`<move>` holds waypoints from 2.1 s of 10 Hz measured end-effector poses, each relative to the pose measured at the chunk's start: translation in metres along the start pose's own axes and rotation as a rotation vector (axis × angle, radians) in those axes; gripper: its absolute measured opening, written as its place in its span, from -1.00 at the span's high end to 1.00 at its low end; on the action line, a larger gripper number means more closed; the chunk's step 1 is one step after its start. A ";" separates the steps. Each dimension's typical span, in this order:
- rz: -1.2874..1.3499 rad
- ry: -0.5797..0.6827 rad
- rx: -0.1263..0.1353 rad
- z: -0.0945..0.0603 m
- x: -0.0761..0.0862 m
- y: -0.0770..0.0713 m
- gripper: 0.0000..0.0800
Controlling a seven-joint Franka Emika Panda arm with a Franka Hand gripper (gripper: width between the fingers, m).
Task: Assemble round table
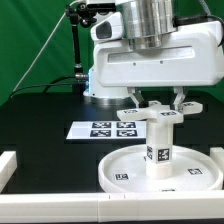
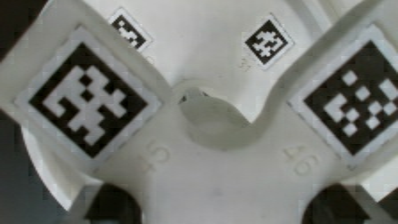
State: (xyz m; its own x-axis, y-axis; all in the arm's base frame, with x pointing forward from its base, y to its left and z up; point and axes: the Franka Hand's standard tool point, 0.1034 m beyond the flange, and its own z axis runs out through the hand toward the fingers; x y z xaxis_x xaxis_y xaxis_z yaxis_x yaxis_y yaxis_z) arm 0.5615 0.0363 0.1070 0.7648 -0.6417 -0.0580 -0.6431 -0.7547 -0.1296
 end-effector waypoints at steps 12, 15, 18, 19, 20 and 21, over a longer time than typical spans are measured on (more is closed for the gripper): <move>1.116 0.017 0.043 0.004 -0.002 -0.001 -0.11; 1.098 0.016 0.043 0.004 -0.003 -0.002 -0.54; 1.089 0.002 0.086 -0.020 -0.005 -0.012 -0.61; 1.067 0.002 0.092 -0.024 -0.005 -0.015 -0.62; 1.046 0.004 0.088 -0.021 -0.005 -0.013 -0.62; 1.019 0.005 0.086 -0.021 -0.005 -0.013 -0.62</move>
Offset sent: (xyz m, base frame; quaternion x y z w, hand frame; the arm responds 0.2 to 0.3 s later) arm -0.0164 -0.0006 -0.0085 -0.0161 0.0263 0.3491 0.9366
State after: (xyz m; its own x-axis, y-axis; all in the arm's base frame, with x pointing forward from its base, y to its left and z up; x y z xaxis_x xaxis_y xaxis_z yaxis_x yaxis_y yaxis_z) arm 0.5651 0.0469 0.1294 -0.1448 -0.9736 -0.1766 -0.9825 0.1627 -0.0912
